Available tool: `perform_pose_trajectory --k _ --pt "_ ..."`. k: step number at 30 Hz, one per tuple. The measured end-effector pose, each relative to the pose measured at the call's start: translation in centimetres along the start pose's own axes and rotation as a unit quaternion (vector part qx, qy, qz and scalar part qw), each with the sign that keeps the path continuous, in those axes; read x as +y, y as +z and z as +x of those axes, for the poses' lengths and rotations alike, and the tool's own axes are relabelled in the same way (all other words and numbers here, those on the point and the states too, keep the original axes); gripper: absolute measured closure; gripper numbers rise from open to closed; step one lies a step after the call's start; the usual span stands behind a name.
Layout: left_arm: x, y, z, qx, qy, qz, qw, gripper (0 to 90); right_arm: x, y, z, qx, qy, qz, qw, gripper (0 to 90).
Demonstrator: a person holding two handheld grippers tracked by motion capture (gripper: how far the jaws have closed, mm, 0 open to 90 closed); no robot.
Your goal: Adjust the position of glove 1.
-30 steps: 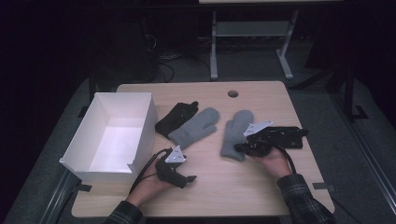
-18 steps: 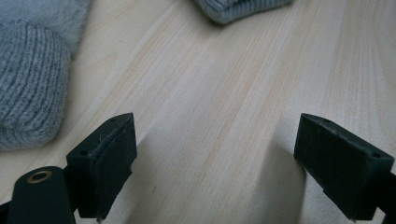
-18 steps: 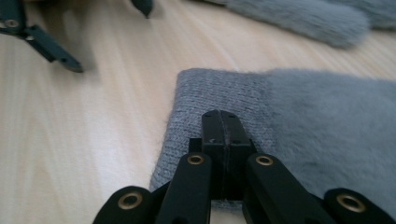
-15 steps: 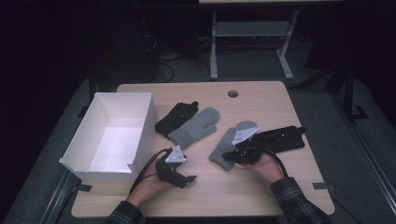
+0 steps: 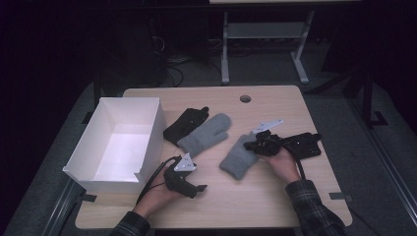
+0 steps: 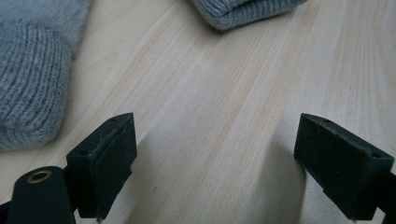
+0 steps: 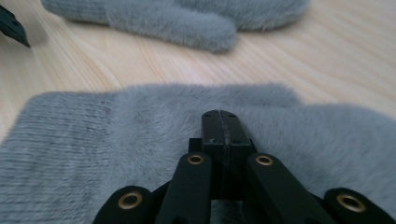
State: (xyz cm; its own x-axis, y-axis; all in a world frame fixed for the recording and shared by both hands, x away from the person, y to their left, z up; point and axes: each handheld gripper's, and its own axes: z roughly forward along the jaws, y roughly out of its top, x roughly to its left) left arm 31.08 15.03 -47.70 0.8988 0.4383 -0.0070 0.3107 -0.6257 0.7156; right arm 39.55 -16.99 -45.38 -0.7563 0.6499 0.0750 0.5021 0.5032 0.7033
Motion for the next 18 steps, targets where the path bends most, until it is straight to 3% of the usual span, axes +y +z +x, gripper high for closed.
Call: perform_pose_trajectory --k 8,11,12,14,18 --pt "0.0 0.0 0.0 0.0 0.0 0.0 1.0 12.4 0.2 1.5 1.8 0.021 -0.029 0.011 0.9993 90.0" --pt "0.0 0.0 0.0 0.001 0.0 -0.003 1.0 12.4 0.2 1.5 3.5 0.027 -0.039 0.019 0.9987 90.0" --pt "0.0 0.0 0.0 0.001 0.0 -0.003 1.0 12.4 0.2 1.5 3.5 0.027 -0.039 0.019 0.9987 90.0" --pt "0.0 0.0 0.0 0.001 0.0 -0.003 1.0 12.4 0.1 1.2 5.1 0.02 -0.048 0.028 0.9983 90.0" --pt "0.0 0.0 0.1 0.002 0.003 -0.004 1.0 12.4 -0.1 0.8 6.5 0.016 -0.052 0.038 0.9978 90.0"
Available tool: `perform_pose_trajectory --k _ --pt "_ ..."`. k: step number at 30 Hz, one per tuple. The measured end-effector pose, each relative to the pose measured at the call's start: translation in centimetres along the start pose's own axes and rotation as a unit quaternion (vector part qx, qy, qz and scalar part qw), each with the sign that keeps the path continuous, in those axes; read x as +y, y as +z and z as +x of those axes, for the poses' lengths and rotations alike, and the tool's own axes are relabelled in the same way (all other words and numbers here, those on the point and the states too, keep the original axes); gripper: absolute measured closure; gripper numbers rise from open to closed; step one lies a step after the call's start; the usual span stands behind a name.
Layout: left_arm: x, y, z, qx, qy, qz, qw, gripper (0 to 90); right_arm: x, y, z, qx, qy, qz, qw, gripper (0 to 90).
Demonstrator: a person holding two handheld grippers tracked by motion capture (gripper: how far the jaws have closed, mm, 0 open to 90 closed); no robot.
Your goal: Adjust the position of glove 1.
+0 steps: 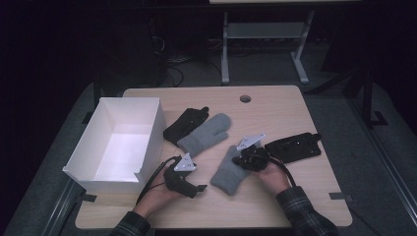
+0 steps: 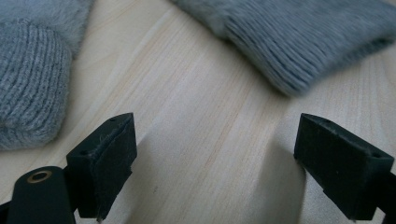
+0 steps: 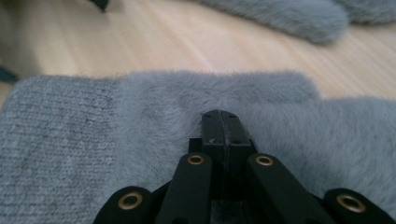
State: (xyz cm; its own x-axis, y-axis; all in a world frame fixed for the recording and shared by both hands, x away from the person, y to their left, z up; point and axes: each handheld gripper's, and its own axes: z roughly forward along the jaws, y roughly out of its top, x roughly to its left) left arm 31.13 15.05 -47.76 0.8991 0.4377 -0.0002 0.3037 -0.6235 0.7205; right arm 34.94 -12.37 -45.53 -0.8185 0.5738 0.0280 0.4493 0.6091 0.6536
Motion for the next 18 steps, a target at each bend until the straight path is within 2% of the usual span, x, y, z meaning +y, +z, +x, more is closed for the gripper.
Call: perform_pose_trajectory --k 1,5,9,10,12,13,14,15,16,18 --pt "0.0 0.0 0.0 0.0 0.002 0.0 1.0 12.4 -0.1 -0.1 0.7 0.003 0.001 0.002 1.0 90.0" --pt "0.0 0.0 -0.1 0.0 -0.004 0.0 1.0 12.4 -0.2 -0.3 1.4 0.005 -0.006 0.001 1.0 90.0" --pt "0.0 0.0 0.0 0.0 -0.003 -0.001 1.0 12.4 -0.8 -2.2 1.0 0.005 0.009 -0.029 0.9995 77.3" --pt "0.0 0.0 0.0 0.0 -0.003 -0.001 1.0 12.4 -0.8 -2.2 1.0 0.005 0.009 -0.029 0.9995 77.3" --pt "0.0 0.0 0.0 0.002 -0.006 -0.003 1.0 12.5 -2.0 -3.4 1.0 -0.007 0.018 -0.039 0.9991 65.5" --pt "0.0 0.0 0.0 0.002 -0.006 -0.003 1.0 12.5 -2.0 -3.4 1.0 -0.007 0.018 -0.039 0.9991 65.5" --pt "0.0 0.1 0.0 0.002 -0.01 -0.006 0.9999 12.5 -2.5 -3.8 1.0 -0.014 0.017 -0.041 0.9989 59.8" --pt "0.0 0.0 0.0 0.003 -0.01 -0.005 0.9999 12.5 -3.4 -4.5 0.9 -0.032 0.017 -0.044 0.9984 51.5" --pt "0.0 0.0 0.0 0.004 -0.009 -0.002 0.9999 12.5 -3.4 -4.5 0.9 -0.032 0.017 -0.044 0.9984 51.5" --pt "0.0 0.0 0.0 0.006 -0.011 0.001 0.9999 12.6 -4.9 -5.6 0.6 -0.043 0.029 -0.049 0.9974 41.3"
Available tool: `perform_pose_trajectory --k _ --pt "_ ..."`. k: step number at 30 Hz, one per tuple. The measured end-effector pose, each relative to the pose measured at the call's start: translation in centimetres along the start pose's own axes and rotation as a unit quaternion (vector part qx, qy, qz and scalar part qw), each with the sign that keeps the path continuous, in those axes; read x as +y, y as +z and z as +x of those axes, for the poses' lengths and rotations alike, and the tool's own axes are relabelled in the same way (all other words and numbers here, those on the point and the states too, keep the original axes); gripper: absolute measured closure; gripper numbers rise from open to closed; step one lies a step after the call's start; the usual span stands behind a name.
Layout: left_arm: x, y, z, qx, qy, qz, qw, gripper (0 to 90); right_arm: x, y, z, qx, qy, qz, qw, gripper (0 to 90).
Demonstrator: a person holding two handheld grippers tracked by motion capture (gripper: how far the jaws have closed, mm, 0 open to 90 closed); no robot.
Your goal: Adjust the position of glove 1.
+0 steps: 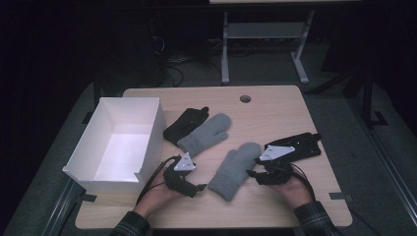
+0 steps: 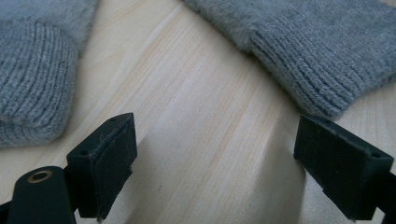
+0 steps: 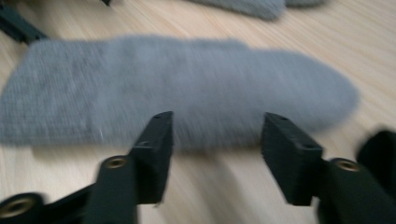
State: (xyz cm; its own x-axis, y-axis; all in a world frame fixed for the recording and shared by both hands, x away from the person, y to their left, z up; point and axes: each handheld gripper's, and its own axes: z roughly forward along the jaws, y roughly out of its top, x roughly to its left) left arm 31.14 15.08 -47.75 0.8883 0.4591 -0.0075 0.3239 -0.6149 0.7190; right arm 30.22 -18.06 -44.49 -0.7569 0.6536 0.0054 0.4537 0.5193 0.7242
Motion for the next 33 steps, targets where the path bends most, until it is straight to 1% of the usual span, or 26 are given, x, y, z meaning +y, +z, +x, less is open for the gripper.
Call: perform_pose_trajectory --k 1,2,3,4,5,7,8,9,10,12,14,15,16,19,20,21,23,24,25,26,27,28,29,31,32,33 --pt "0.0 0.0 0.0 0.0 0.0 0.0 1.0 12.6 -0.6 -0.3 -0.2 -0.004 0.001 -0.003 1.0 36.8" --pt "0.0 0.0 0.0 0.001 -0.001 0.001 1.0 12.6 -0.6 -0.3 -0.2 -0.004 0.001 -0.003 1.0 36.8" --pt "0.1 -0.1 0.0 0.004 -0.004 0.005 1.0 13.4 -1.2 -0.5 -0.4 -0.009 0.001 -0.003 1.0 34.6" --pt "0.2 -0.1 0.1 0.007 -0.01 0.01 0.9999 14.5 -1.8 -0.8 -0.5 -0.011 0.004 0.003 0.9999 32.0" --pt "0.5 -0.1 0.2 0.012 -0.016 0.017 0.9997 14.9 -2.4 -0.9 -0.6 -0.014 0.001 0.005 0.9999 30.6" --pt "0.8 -0.2 0.3 0.015 -0.026 0.023 0.9993 22.3 -3.6 -1.2 -1.0 -0.011 0.01 0.014 0.9998 30.1" --pt "1.2 -0.3 0.6 0.011 -0.036 0.012 0.9992 23.4 -4.2 -1.4 -1.2 -0.014 0.018 0.013 0.9997 29.6" --pt "1.5 -0.4 0.7 0.005 -0.043 0.004 0.999 24.3 -4.5 -1.4 -1.3 -0.016 0.016 0.012 0.9997 28.9" --pt "1.5 -0.4 0.7 0.005 -0.043 0.004 0.999 25.3 -4.5 -1.4 -1.3 -0.016 0.016 0.012 0.9997 28.9" --pt "2.2 -0.4 0.9 0.0 -0.052 -0.011 0.9986 26.0 -4.8 -1.5 -1.4 -0.023 0.011 0.013 0.9996 28.1" --pt "2.9 -0.2 1.1 0.002 -0.047 -0.01 0.9988 27.1 -4.9 -1.3 -1.5 -0.023 0.011 0.014 0.9996 27.2" --pt "3.3 -0.1 1.1 0.0 -0.051 -0.011 0.9986 27.9 -4.9 -1.2 -1.5 -0.022 0.007 0.014 0.9996 27.2" --pt "3.6 0.1 1.2 -0.003 -0.05 -0.011 0.9987 29.5 -4.9 -1.1 -1.4 -0.022 0.007 0.016 0.9996 27.2" --pt "4.8 0.6 1.3 -0.009 -0.047 -0.012 0.9988 32.9 -5.0 -0.9 -1.4 -0.014 0.009 0.012 0.9998 26.9" --pt "5.4 0.9 1.4 -0.013 -0.054 -0.016 0.9983 33.8 -5.1 -0.9 -1.4 -0.008 0.014 0.008 0.9998 26.8" --pt "5.4 0.9 1.4 -0.013 -0.054 -0.016 0.9983 34.0 -5.1 -0.9 -1.4 -0.008 0.014 0.008 0.9998 26.8" --pt "6.1 1.3 1.5 -0.011 -0.055 -0.018 0.9983 34.0 -5.2 -0.8 -1.6 0.002 0.022 0.005 0.9997 25.8" --pt "6.4 1.6 1.5 -0.015 -0.06 -0.019 0.9979 34.9 -5.3 -0.7 -1.6 0.003 0.02 0.001 0.9998 25.5" --pt "6.9 2.3 1.4 -0.014 -0.057 -0.014 0.9982 36.5 -5.4 -0.7 -1.6 0.004 0.019 -0.005 0.9998 25.0" --pt "6.9 2.3 1.4 -0.014 -0.057 -0.014 0.9982 37.3 -5.4 -0.7 -1.6 0.004 0.019 -0.005 0.9998 25.0" --pt "7.4 2.9 1.4 -0.016 -0.061 -0.011 0.998 39.6 -5.5 -0.6 -1.7 0.006 0.016 -0.012 0.9998 24.7" --pt "7.4 2.9 1.4 -0.016 -0.061 -0.011 0.998 40.8 -5.5 -0.6 -1.7 0.006 0.016 -0.012 0.9998 24.7" --pt "7.6 3.2 1.4 -0.016 -0.063 -0.015 0.9978 42.5 -5.5 -0.6 -1.7 0.006 0.016 -0.011 0.9998 24.6" --pt "7.8 3.7 1.5 -0.025 -0.065 -0.01 0.9975 43.8 -5.5 -0.6 -1.7 0.006 0.015 -0.011 0.9998 24.5" --pt "7.8 4.0 1.4 -0.029 -0.074 -0.013 0.9968 44.3 -5.5 -0.6 -1.7 0.006 0.015 -0.011 0.9998 24.5" --pt "7.9 4.3 1.3 -0.033 -0.072 -0.01 0.9968 45.1 -5.5 -0.6 -1.7 0.007 0.016 -0.011 0.9998 24.4"
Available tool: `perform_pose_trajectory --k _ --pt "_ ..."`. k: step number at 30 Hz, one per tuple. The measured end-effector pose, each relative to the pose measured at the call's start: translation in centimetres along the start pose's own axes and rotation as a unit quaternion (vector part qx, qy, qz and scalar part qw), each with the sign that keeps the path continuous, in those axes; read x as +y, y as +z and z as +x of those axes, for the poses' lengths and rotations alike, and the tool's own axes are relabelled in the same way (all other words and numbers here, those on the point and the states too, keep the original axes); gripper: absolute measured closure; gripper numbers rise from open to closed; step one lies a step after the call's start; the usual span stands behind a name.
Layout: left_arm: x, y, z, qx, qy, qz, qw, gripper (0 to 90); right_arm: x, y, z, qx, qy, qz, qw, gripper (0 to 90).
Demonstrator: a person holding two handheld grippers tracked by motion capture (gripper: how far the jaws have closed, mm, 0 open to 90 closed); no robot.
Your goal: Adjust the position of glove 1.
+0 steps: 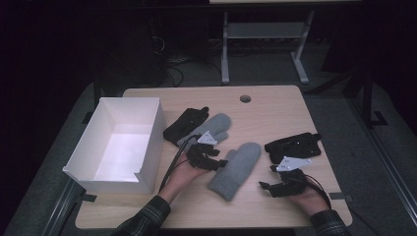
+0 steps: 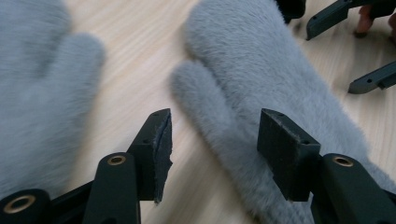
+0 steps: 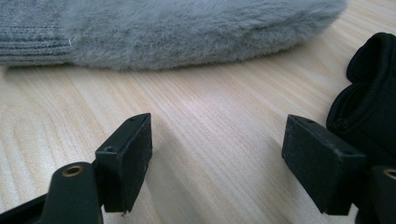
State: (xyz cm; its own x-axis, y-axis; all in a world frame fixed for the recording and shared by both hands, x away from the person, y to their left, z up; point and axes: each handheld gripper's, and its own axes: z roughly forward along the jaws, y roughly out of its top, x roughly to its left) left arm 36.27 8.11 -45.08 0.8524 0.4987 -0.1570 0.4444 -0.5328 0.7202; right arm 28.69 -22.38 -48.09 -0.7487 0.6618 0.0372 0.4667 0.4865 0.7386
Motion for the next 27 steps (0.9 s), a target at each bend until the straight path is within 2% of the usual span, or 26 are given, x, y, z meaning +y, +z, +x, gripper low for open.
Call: perform_pose_trajectory --k 3,4,5,6,7,8,10,11,12,13,17,20,21,23,24,26,27 --pt "-0.1 0.9 -0.4 -0.002 0.007 0.013 0.9999 49.6 0.0 0.0 0.0 0.0 0.0 0.0 1.0 24.4" --pt "-0.2 1.2 -0.6 -0.006 0.01 0.022 0.9997 55.3 0.0 0.0 0.0 -0.001 0.0 0.001 1.0 24.3" --pt "-0.2 1.2 -0.6 -0.006 0.01 0.022 0.9997 57.4 0.0 0.0 0.0 -0.001 0.0 0.001 1.0 24.3" --pt "-0.3 1.3 -0.5 -0.007 0.017 0.028 0.9994 57.4 0.0 0.0 0.0 -0.001 0.0 0.001 1.0 24.3" --pt "-0.3 1.4 -0.6 -0.01 0.017 0.031 0.9993 64.4 0.0 0.0 0.0 -0.001 0.0 0.001 1.0 24.3" --pt "-0.4 1.5 -0.7 -0.014 0.008 0.027 0.9995 68.2 0.0 0.0 0.0 0.0 0.0 0.0 1.0 24.3" --pt "-0.4 1.6 -0.7 -0.018 0.009 0.03 0.9993 76.2 0.0 0.0 0.0 0.0 0.0 0.0 1.0 24.0" --pt "-0.4 1.5 -0.7 -0.019 0.009 0.028 0.9994 76.2 0.0 0.0 0.0 0.0 0.0 0.0 1.0 24.0" --pt "-0.4 1.5 -0.6 -0.021 0.007 0.027 0.9994 80.5 0.0 0.0 0.0 -0.001 0.0 0.001 1.0 23.8" --pt "-0.4 1.5 -0.5 -0.025 -0.003 0.027 0.9993 85.0 0.0 0.0 0.0 0.0 0.0 0.0 1.0 23.7" --pt "-0.3 0.9 0.0 -0.036 -0.017 0.026 0.9989 86.4 0.0 0.0 0.0 0.001 0.0 0.001 1.0 23.0" --pt "0.1 -0.7 0.5 -0.028 -0.011 0.021 0.9993 86.5 0.0 0.0 0.0 0.002 -0.001 0.001 1.0 23.0" --pt "0.1 -0.7 0.5 -0.028 -0.011 0.021 0.9993 86.5 0.0 0.0 0.0 0.002 -0.001 0.001 1.0 23.0" --pt "0.3 -2.2 1.2 -0.027 -0.014 0.013 0.9995 86.5 0.0 0.0 0.0 0.002 -0.001 0.001 1.0 22.8" --pt "0.3 -2.2 1.2 -0.027 -0.014 0.013 0.9995 86.5 0.0 0.0 0.0 0.002 -0.001 0.001 1.0 22.8" --pt "0.4 -3.7 1.9 -0.019 -0.018 0.01 0.9996 86.6 0.0 0.0 0.0 0.002 -0.002 0.001 1.0 22.7" --pt "0.4 -3.7 1.9 -0.019 -0.018 0.01 0.9996 86.6 0.0 0.0 0.0 0.002 -0.002 0.001 1.0 22.7"
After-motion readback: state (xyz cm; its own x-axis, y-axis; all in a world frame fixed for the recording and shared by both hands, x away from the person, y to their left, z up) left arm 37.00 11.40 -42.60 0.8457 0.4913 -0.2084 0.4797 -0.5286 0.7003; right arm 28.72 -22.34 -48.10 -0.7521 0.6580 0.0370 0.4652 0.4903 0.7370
